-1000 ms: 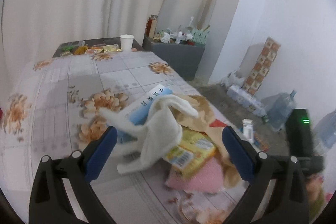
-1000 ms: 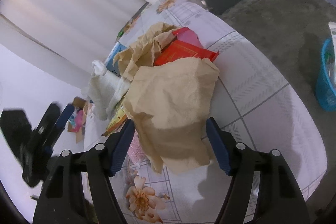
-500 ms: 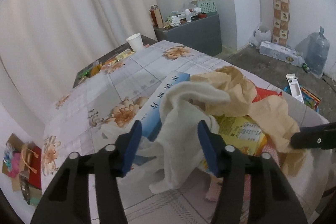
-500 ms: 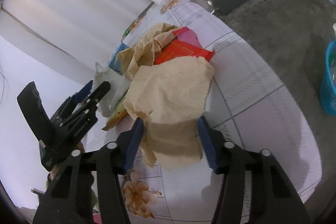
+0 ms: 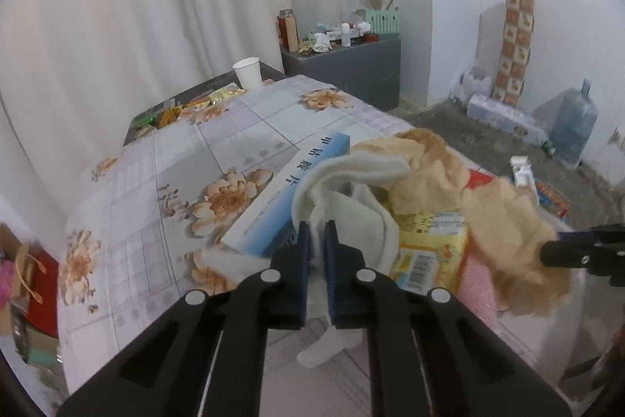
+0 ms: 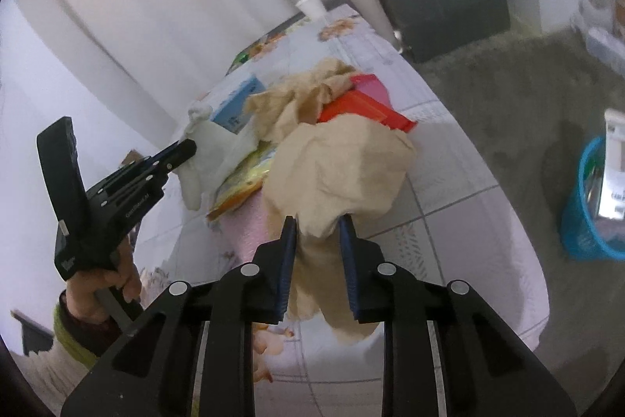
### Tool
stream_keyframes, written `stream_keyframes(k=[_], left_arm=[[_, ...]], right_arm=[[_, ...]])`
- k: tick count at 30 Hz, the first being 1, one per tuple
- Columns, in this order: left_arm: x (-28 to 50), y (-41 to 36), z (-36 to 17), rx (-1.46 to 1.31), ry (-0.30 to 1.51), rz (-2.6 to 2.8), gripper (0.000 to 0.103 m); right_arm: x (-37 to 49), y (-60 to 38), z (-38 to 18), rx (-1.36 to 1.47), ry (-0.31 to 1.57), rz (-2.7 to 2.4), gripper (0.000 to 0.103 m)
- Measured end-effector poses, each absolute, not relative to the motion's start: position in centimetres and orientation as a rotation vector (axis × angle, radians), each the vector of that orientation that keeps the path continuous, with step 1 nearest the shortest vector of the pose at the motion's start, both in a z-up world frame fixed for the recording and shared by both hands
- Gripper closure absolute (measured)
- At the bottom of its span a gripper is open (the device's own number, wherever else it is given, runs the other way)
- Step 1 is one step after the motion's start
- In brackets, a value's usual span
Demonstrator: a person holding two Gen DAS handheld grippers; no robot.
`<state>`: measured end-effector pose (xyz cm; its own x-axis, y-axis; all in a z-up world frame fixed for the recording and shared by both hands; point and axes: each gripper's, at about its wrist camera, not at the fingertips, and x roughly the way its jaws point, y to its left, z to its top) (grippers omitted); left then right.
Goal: Collect trash
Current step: 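Grasp the white cloth with left tool while right tool grasps brown paper bag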
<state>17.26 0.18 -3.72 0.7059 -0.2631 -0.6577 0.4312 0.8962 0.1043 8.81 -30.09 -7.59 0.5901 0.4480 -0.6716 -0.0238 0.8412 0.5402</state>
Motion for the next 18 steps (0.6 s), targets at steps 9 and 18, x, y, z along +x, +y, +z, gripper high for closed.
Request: stream_keyframes(k=[9,18], left_arm=[[13.5,5.8,-0.1,0.022,0.633,-0.439,0.096],[9.9,9.1,-1.3,-0.074,0.676,-0.413,0.096]], right_arm=[[7.3,-28.3,-3.8,0.406,0.790,0.350,0.095],[7.3,-27.2,1.4,0.347,0.617,0.398,0.099]])
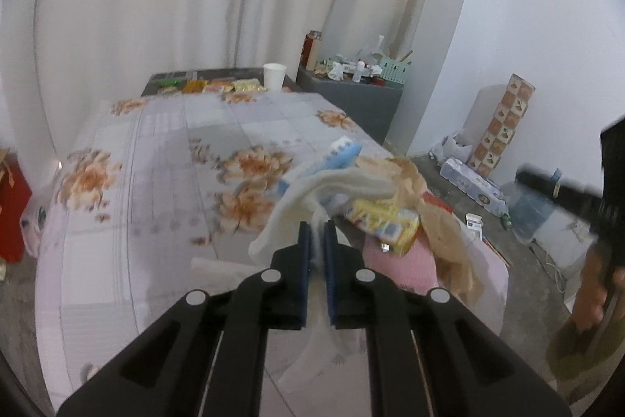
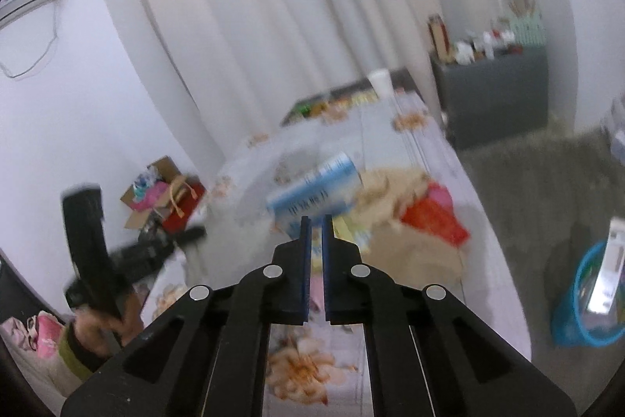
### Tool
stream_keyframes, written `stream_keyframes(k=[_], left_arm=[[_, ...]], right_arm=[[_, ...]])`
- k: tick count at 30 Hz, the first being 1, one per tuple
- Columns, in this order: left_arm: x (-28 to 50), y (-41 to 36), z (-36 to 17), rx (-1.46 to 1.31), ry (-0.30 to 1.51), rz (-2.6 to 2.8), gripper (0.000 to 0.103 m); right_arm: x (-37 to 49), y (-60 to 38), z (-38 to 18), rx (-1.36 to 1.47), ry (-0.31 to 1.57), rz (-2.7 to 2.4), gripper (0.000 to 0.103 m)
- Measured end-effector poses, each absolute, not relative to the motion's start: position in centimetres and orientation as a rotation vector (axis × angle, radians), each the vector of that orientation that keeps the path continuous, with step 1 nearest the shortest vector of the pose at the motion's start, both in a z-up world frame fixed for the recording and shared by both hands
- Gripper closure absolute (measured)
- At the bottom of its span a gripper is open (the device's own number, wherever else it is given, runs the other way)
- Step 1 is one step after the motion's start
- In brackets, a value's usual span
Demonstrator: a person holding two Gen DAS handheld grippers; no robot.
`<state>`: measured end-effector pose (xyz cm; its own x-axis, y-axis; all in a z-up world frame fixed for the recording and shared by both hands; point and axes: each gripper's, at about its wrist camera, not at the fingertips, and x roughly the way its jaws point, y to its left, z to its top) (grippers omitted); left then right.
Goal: Collect trash
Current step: 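Grasp the white cloth with left tool while right tool grasps brown paper bag, then lift the brown paper bag with the right tool while left tool holds the white cloth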
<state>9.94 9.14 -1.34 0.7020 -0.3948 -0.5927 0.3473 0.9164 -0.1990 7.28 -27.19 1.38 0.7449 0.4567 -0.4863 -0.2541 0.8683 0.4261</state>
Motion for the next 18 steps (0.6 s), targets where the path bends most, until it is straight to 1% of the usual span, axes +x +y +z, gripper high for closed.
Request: stream_keyframes(k=[2,4,5,6,7,10,13,17,18], left_arm=[[9.4,9.3,-2.1,-0.084,0.695,-0.408,0.096],[8.9,9.5,-3.0,-0.095,0.720,-0.409,0.096],[8.9,9.5,-3.3,-0.102,0.731,-0.411,0.096],[8.8,9.5,-3.7,-0.109,0.743,-0.415,0.096],[8.7,9.5,-4.2,-0.117,0.757,-0.420,0.096],[8.5,9.4,-5.0,-0.130,0.779,-0.429,0.096],[8.6,9.4,-5.4,-0.142,0.784,-0.442,0.096],[8.9,9.6,-5.8,-0.157,0.788,-0.451,0.096],[9.1,9.7,-5.9,-0.161,0.789,-0.454,0.096]], right_arm=[[7.7,-26.9,2.4,0.315,0.594,0.390,0.098],[8.4,-26.9,2.6,0.293,0.599,0.358,0.082],[8.9,-26.8,2.5,0.289,0.612,0.356,0.065],[9.8,-26.8,2.2,0.286,0.630,0.358,0.055],[10.6,-26.8,1.7,0.285,0.650,0.358,0.052],[14.1,-26.3,-0.8,0.253,0.786,0.328,0.052],[16.6,-25.4,-3.1,0.205,0.878,0.300,0.052],[18.8,-24.1,-5.5,0.150,0.967,0.274,0.052],[19.0,-23.9,-5.8,0.134,0.981,0.262,0.055]])
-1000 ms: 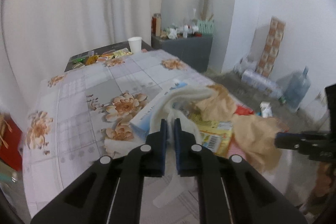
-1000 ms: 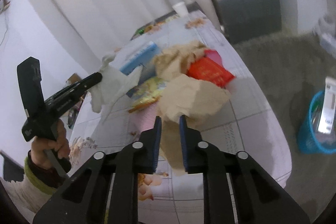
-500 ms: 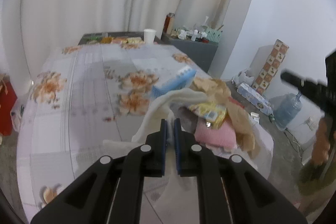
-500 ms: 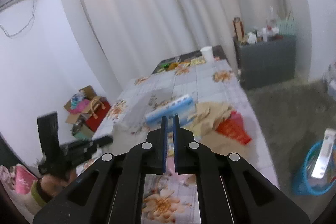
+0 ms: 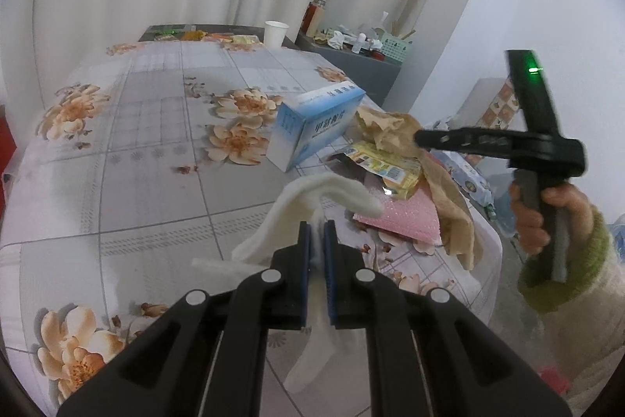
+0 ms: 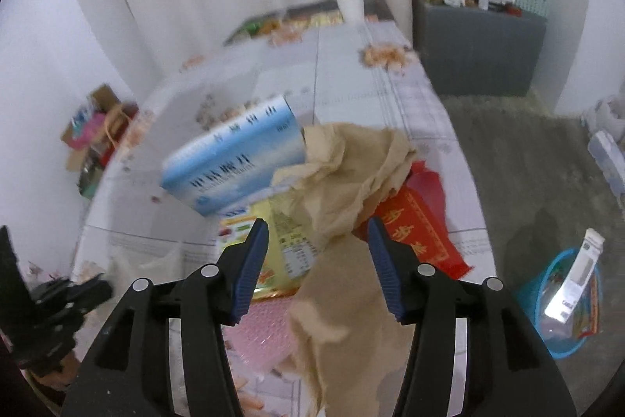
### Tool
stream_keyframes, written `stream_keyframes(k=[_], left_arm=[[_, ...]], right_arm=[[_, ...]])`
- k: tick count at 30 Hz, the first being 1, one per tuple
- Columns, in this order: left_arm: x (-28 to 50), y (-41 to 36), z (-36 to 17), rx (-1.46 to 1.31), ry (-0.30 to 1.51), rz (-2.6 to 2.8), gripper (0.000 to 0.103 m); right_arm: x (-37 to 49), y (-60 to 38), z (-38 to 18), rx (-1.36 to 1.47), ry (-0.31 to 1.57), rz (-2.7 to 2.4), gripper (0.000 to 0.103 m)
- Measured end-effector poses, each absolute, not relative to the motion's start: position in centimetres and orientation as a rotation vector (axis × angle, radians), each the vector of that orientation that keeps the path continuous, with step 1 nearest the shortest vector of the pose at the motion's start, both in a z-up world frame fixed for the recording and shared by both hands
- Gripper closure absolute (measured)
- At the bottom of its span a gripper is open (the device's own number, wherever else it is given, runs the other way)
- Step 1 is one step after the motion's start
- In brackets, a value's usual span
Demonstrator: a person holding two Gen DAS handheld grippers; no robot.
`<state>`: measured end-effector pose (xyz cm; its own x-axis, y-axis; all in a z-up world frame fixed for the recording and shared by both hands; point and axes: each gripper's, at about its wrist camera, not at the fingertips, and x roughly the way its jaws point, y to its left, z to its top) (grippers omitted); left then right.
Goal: Collect trash
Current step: 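Lift the brown paper bag with the right tool while left tool holds the white cloth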
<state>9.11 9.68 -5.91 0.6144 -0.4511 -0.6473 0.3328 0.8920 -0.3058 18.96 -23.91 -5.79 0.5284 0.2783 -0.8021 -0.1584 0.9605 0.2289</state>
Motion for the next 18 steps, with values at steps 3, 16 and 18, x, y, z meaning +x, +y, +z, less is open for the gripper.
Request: stream_keyframes(k=[3,16,18], left_arm=[[9.5,9.9,-6.3,-0.171,0.794,-0.460,0.096],[10.1,10.6,-7.2,-0.213,0.819,-0.458,0.096],[10.0,10.6,-7.2,-0.211,0.818,-0.454,0.096]], right_arm=[[19.7,-23.2,-6.9,0.088,1.019,0.233,0.066],[18.6,-24.3,-4.2,0.151,0.918,0.229,0.102],[18.1,-24.8,-2.9,0.169,0.871,0.231,0.102]])
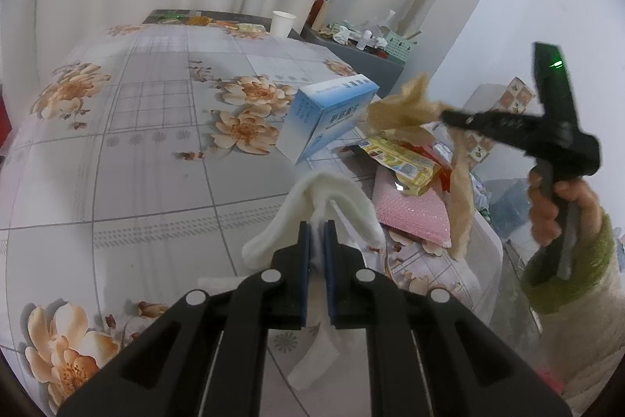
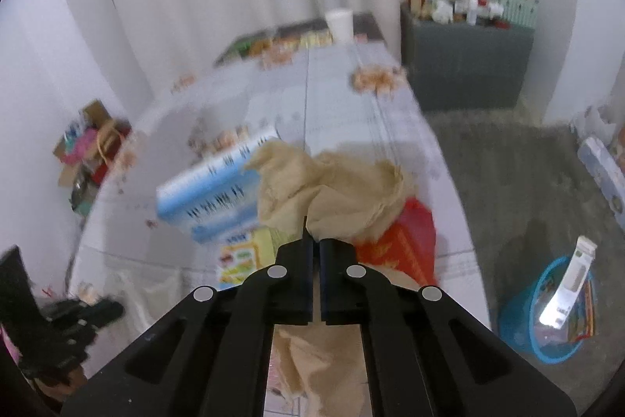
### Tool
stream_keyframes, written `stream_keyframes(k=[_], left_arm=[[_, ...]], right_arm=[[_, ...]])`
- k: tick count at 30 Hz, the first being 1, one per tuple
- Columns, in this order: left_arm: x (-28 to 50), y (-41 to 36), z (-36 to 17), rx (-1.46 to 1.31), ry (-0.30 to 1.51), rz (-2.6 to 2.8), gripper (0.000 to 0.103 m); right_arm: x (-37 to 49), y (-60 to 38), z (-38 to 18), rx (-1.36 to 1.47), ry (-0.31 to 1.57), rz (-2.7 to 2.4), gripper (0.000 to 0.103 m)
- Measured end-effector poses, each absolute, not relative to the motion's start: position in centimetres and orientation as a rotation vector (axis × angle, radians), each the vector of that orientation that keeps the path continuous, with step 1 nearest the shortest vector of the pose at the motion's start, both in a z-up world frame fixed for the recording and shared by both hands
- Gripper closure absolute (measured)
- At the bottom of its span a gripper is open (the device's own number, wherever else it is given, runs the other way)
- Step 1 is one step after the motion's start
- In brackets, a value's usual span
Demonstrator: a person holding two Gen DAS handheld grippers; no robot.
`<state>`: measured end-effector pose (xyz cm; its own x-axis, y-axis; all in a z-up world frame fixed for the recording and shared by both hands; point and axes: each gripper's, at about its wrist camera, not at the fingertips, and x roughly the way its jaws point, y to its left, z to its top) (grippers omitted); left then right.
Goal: Collect trash
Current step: 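Lift the brown paper bag with the right tool while left tool holds the white cloth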
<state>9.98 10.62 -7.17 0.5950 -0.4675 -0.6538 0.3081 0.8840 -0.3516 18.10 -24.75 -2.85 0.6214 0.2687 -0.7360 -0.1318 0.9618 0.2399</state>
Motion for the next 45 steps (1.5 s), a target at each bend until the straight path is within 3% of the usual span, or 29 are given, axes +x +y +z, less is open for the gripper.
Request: stream_keyframes(k=[8,15,28,35,45], left_arm=[[10.0,11.1,-7.3,-0.253,0.823,-0.433,0.096],[9.8,11.8,-6.9,-0.270,0.815,-0.416,0.096],[9.6,12.8,-5.3,-0.283,0.775,-0.380,0.096],[9.3,13.3,-5.1,-0.280,0.773,-0.366,0.096],[8.9,14.9,-5.3,-0.318,0.774,-0.333,0.096]], right_arm=[[13.6,-26.9,3.8,0.217,0.608,0.269,0.102],[7.6,-27.9,7.6,0.193,0.485,0.345,0.102],[1.6,-25.0,6.1,0.213,0.613,0.641,0.102],[4.3,-23.2,2.5,0.359,0.765,0.757,0.102],[11.2,-19.6,-3.6,0.287,0.886,0.556,0.102]])
